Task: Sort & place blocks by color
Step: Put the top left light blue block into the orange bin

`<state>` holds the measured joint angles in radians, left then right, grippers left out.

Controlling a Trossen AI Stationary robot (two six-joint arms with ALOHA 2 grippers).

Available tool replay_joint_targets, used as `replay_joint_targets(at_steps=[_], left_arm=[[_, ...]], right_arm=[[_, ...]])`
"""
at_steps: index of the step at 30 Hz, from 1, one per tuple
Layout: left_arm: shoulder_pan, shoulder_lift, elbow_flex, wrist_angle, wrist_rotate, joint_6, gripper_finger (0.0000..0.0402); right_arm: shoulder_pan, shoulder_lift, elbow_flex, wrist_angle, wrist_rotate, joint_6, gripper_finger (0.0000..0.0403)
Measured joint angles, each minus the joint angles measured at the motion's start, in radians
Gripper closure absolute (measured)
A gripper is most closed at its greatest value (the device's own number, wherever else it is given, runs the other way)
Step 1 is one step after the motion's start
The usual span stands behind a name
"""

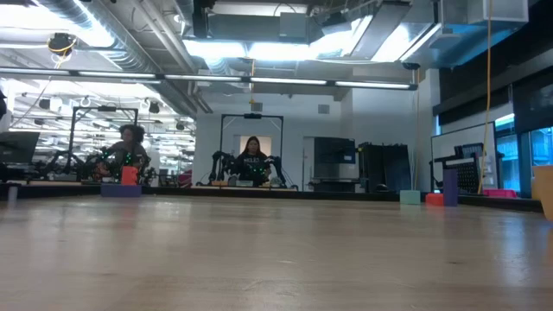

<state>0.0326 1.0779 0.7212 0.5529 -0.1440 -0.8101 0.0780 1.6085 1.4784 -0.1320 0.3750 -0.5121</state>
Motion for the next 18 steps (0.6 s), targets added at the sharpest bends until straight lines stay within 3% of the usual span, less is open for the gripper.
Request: replay_joint_targets(at_steps=[12, 18], left_arm=[[-0.001, 0.0, 0.0, -0.001, 0.0, 0.001, 0.0291], [0.0, 0.0, 0.0, -0.001, 0.006, 0.036, 0.022]], right_arm=[[0.009, -0.001, 0.0, -0.002, -0.006, -0.005, 0.0258], [0.011, -0.001, 0.0, 0.002, -0.018, 0.011, 0.0262]])
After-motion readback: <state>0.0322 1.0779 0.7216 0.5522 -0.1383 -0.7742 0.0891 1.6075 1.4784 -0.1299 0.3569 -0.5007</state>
